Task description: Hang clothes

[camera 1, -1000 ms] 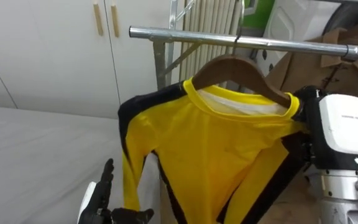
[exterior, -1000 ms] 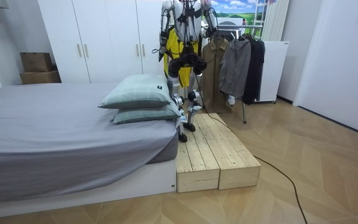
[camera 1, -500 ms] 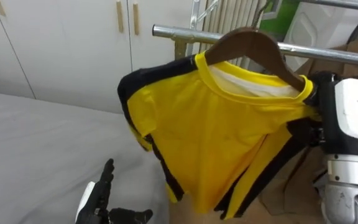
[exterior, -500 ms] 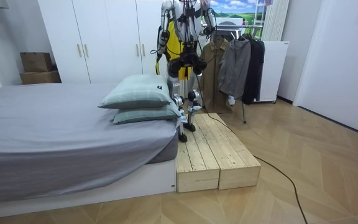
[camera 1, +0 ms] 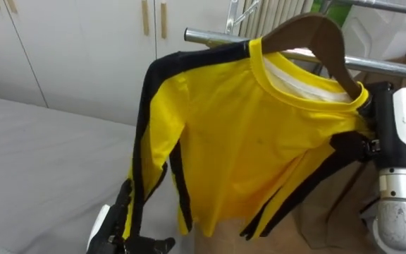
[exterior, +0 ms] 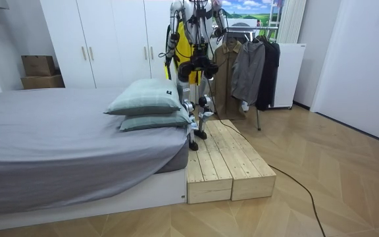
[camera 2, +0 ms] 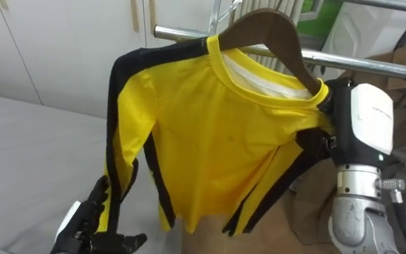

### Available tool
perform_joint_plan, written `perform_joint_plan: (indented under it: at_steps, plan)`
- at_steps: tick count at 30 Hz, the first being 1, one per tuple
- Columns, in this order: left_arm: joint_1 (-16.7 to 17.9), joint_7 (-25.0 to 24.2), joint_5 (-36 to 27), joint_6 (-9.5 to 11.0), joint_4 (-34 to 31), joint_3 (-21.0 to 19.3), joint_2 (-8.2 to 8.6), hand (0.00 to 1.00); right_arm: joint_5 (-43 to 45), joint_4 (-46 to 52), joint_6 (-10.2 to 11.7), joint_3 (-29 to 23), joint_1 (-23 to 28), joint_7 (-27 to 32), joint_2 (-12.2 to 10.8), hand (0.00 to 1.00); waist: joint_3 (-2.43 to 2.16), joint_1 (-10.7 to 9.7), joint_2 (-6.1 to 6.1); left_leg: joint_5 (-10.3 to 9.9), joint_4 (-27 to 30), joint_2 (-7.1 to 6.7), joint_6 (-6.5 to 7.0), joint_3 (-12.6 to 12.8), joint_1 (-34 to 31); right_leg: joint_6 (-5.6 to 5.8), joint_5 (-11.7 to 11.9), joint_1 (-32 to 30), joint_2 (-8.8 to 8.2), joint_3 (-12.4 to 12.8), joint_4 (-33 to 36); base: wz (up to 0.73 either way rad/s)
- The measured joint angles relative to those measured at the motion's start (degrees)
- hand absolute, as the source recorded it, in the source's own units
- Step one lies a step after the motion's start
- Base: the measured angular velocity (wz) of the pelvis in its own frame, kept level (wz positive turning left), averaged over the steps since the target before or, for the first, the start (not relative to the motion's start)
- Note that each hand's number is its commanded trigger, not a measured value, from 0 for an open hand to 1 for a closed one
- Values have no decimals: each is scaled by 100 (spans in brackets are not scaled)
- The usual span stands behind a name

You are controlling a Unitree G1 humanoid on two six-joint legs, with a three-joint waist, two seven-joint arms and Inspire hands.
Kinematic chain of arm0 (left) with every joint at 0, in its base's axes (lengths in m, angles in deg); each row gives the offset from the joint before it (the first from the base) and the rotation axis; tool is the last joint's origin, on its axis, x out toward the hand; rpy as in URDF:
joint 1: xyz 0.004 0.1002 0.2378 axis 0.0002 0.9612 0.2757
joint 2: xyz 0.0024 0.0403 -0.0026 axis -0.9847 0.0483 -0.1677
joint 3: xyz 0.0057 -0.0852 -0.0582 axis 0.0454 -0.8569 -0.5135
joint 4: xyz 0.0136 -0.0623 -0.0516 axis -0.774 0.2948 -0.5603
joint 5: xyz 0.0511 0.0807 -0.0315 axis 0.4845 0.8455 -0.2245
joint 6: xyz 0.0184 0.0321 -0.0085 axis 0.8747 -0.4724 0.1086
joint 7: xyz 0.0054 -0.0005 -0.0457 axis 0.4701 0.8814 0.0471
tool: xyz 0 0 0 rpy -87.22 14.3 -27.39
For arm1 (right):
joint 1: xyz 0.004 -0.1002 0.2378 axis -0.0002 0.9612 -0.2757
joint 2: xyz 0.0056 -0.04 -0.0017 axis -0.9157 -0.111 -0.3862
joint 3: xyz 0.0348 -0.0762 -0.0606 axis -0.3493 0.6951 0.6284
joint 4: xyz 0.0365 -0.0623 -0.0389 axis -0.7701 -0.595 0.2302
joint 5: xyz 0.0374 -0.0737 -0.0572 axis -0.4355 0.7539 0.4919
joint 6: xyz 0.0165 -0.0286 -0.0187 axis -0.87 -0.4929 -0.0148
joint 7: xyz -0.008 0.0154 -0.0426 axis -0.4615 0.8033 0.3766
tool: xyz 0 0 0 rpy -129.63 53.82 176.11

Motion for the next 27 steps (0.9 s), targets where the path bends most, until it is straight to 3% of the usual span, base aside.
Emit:
perform_joint_plan:
  at_steps: [3,11,17,22,27]
  plan:
    - [0,-1,-1,0,0,-4,-2,0,-38,-41,-106,-1,-1,-110,0,100,9,45,-15,0,1,-1,0,0,-10,30,-20,-7,0,3,-1,0]
    - [1,-80,63,1,2,-163,4,0,-231,-467,-100,-2,-222,-299,3,100,10,92,-41,0,11,5,0,-15,-29,3,-5,-7,-9,-35,-6,1]
    - [25,-267,116,3,77,-246,-54,0,-673,-692,-102,-10,-271,-855,10,100,9,102,-62,1,11,4,-1,-117,-53,-29,-16,-18,-21,-106,-7,6]
    - [38,-384,120,2,64,-257,-62,0,-1494,-737,-109,-22,-273,-1380,289,100,4,84,-69,1,47,-2,-1,-218,-218,-48,-21,-132,-67,-230,4,10]
    - [28,-370,127,2,8,-414,-60,0,-2109,-1179,-133,-69,-332,-1816,358,100,-4,95,-87,1,38,5,-2,-306,-199,-78,-55,-81,-87,-332,-1,12]
